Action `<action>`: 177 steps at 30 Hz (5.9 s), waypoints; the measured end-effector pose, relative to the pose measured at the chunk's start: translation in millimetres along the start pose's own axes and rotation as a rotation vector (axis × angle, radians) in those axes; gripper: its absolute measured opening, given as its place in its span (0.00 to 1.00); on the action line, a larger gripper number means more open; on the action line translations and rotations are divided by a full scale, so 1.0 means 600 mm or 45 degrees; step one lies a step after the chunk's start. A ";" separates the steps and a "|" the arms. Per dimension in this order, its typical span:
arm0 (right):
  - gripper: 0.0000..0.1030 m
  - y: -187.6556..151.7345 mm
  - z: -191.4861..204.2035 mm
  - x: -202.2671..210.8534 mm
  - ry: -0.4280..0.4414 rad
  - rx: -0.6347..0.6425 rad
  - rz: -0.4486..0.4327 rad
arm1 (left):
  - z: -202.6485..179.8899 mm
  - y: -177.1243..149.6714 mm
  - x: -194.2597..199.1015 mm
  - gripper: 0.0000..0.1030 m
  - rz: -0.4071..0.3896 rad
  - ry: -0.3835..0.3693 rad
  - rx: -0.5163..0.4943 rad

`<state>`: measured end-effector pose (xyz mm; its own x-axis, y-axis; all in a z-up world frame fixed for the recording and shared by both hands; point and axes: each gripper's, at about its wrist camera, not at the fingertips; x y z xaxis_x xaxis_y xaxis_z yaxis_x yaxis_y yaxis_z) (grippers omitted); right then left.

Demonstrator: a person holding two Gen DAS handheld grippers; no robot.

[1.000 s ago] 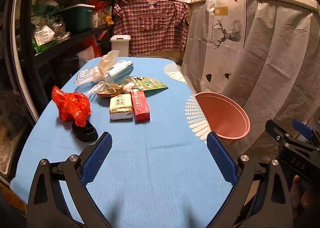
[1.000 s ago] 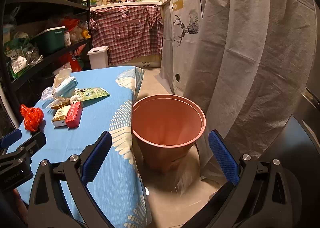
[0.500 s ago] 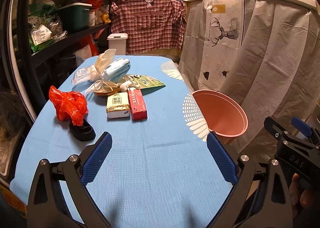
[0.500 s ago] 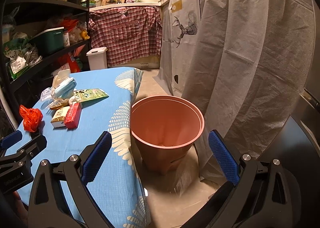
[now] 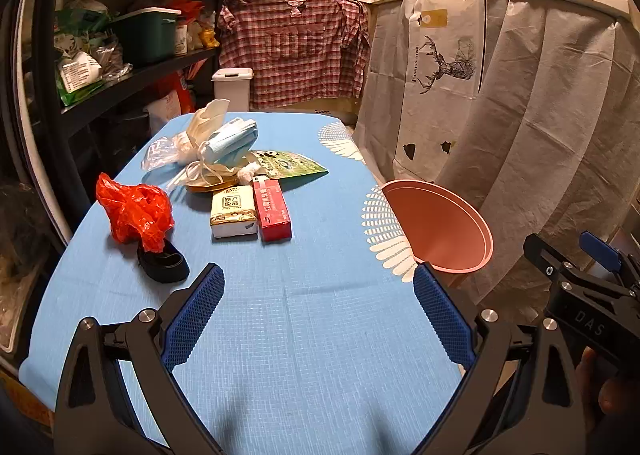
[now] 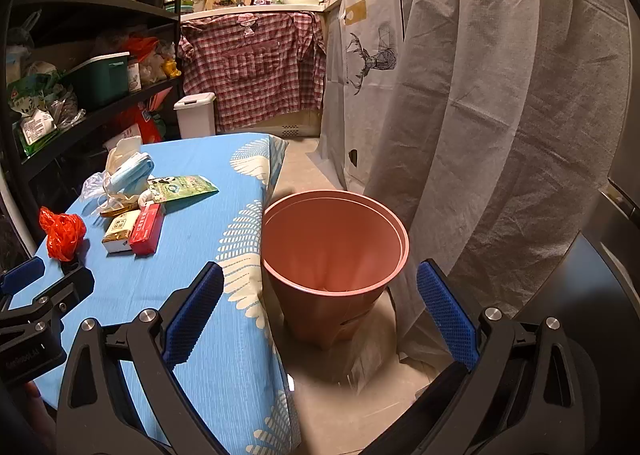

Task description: Collect trash

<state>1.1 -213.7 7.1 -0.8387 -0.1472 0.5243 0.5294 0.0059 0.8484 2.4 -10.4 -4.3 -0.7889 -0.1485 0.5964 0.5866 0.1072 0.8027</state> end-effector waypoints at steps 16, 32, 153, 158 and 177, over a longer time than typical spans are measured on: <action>0.92 -0.001 0.005 0.001 0.000 0.004 0.001 | -0.001 -0.001 0.001 0.89 -0.002 -0.001 -0.001; 0.92 -0.001 0.005 0.001 0.000 0.003 -0.001 | -0.001 -0.001 0.002 0.89 -0.002 -0.001 0.002; 0.33 0.024 0.228 -0.246 0.492 0.248 0.279 | 0.171 0.058 -0.110 0.07 0.052 0.304 0.241; 0.33 0.042 0.193 -0.209 0.465 0.226 0.223 | 0.154 0.062 -0.100 0.07 0.031 0.277 0.216; 0.33 0.113 0.031 -0.096 0.247 0.139 -0.023 | 0.037 0.090 -0.073 0.07 -0.021 0.122 0.043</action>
<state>83.2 -186.6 35.8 -0.8022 -0.3357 0.4938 0.4884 0.1070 0.8661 64.6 23.7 13.0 -0.7762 -0.2435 0.5816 0.5662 0.1366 0.8128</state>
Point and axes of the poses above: each gripper's, at about its wrist camera, not at the fingertips, and x roughly against the way its jaws point, z to its left, y to its top, and after that the axes turned 12 degrees about y, right-handed
